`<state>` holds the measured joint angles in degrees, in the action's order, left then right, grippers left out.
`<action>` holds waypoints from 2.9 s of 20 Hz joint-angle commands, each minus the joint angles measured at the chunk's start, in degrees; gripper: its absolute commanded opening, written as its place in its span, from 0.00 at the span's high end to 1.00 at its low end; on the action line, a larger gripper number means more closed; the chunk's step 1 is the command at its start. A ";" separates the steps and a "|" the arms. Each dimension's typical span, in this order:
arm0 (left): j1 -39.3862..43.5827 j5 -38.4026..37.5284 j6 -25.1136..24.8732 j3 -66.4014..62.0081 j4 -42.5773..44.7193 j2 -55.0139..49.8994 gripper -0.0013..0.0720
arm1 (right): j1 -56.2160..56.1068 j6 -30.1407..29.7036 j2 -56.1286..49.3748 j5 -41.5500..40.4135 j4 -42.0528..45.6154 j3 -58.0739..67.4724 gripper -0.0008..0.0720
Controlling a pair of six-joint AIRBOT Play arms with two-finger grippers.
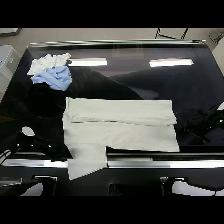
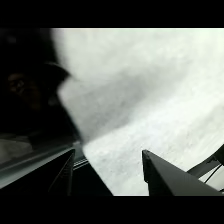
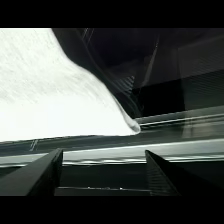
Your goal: Fold the clothes and pants, and hang the long-sleeved shirts on hangers.
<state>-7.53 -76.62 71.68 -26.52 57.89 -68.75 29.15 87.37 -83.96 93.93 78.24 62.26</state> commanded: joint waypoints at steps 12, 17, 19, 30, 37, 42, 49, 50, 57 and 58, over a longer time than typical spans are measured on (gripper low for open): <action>5.81 8.96 6.14 2.21 -0.48 3.19 0.95 | 0.04 -3.87 1.62 -15.91 -3.96 -15.15 0.29; 5.77 8.61 6.12 2.03 -0.39 4.37 0.95 | 0.07 -4.42 1.27 -14.56 -5.25 -14.95 0.93; 5.60 6.82 6.10 -0.76 0.72 5.57 0.95 | 0.07 -6.25 1.99 -12.26 -5.86 -13.11 0.93; 3.34 8.79 10.03 -42.14 1.14 -7.34 0.95 | -8.37 3.52 -1.64 -21.62 -13.09 13.57 0.93; 4.61 8.81 11.52 -61.31 0.52 -28.87 0.95 | -11.54 12.59 -15.56 -28.13 -12.92 22.58 0.93; 6.64 6.69 12.37 -62.62 0.55 -35.47 0.61 | -11.10 12.44 -18.60 -26.58 -14.12 23.47 0.31; 4.22 1.18 12.37 -63.21 0.46 -30.23 0.17 | -4.81 3.10 -22.05 -17.70 -15.28 27.47 0.01; 4.59 1.16 12.37 -63.21 0.35 -29.24 0.17 | -4.94 1.49 -23.43 -16.61 -17.46 27.47 0.01; 11.26 3.26 12.35 -63.21 -2.49 -23.56 0.19 | -8.09 -0.92 -27.39 -17.46 -24.65 27.56 0.81; 12.79 4.70 12.35 -63.19 -3.52 -23.54 0.19 | -8.33 -2.89 -26.99 -17.03 -27.04 27.63 0.93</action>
<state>2.13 -74.41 84.03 -89.69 56.49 -93.56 21.98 87.55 -110.61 76.69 55.94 89.69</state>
